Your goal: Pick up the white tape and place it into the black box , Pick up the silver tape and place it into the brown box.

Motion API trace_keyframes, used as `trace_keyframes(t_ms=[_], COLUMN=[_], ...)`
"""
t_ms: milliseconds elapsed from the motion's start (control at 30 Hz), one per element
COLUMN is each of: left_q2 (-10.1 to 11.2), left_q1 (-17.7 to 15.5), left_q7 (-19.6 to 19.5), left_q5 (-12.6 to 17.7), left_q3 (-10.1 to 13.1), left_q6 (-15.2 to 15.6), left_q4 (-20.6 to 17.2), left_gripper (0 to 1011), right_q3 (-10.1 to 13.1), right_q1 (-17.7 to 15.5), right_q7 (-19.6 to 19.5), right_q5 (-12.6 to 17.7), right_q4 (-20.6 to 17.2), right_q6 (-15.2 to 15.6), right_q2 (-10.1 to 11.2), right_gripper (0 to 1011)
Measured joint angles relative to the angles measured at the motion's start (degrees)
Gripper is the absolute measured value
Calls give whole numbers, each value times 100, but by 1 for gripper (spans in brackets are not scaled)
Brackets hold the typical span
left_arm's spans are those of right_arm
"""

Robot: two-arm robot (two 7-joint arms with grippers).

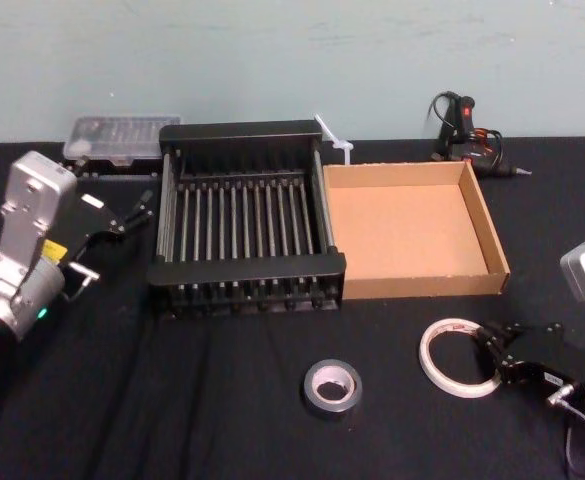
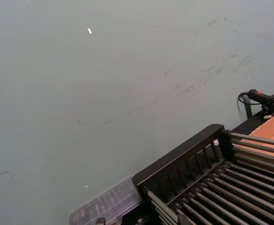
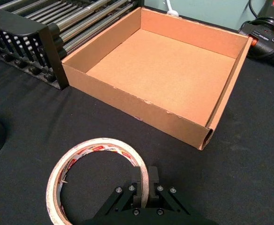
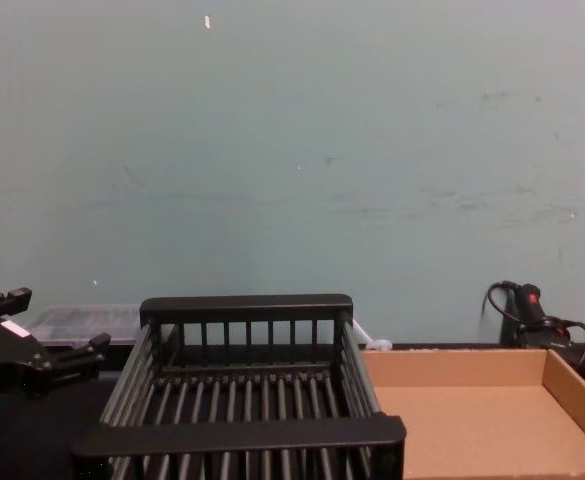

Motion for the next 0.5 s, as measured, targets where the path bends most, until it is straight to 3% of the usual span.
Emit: trace_keyframes(t_ms=[500], left_q2=[0], left_q1=[0], left_q7=[0], left_q5=[0], left_q3=[0], left_q6=[0], left_q4=[0], left_gripper=[1001], right_q3=[23], right_q1=[-20], right_q7=[214], right_q5=[58], right_q4=[-12], right_q6=[-119], right_q2=[44], right_gripper=[95])
